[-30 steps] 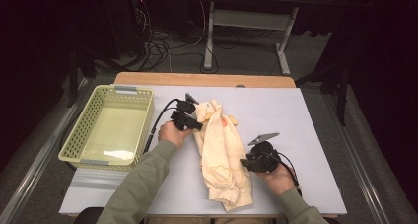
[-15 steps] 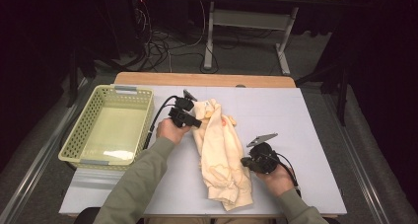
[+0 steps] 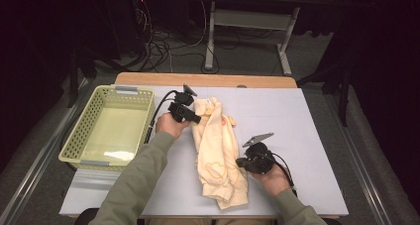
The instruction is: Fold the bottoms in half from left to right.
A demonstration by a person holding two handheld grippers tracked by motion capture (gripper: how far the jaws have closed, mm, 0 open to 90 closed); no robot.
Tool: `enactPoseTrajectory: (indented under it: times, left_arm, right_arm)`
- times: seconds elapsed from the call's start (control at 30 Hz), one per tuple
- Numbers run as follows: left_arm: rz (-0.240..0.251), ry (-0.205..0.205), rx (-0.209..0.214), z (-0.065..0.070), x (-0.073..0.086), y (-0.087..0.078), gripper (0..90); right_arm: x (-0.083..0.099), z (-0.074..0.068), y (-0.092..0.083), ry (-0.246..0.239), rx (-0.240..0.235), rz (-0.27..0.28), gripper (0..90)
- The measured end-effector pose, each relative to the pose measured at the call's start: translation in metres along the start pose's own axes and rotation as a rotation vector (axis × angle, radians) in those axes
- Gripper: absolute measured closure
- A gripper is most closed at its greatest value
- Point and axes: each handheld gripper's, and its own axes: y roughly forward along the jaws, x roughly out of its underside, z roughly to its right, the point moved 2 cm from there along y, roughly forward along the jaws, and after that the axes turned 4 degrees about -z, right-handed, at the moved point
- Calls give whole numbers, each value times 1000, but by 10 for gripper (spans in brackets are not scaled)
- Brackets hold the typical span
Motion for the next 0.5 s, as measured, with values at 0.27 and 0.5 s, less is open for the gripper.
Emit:
enactPoseTrajectory:
  times: [0.27,0.5]
  left_arm:
    - [-10,4,-7,-2,-8,-5,806]
    - [-26,-9,-11,-12,-15,-8,815]
  right_arm:
    - [-5,-6,2,-9,-30,7,887]
    - [-13,-13,6,-16,-55,9,887]
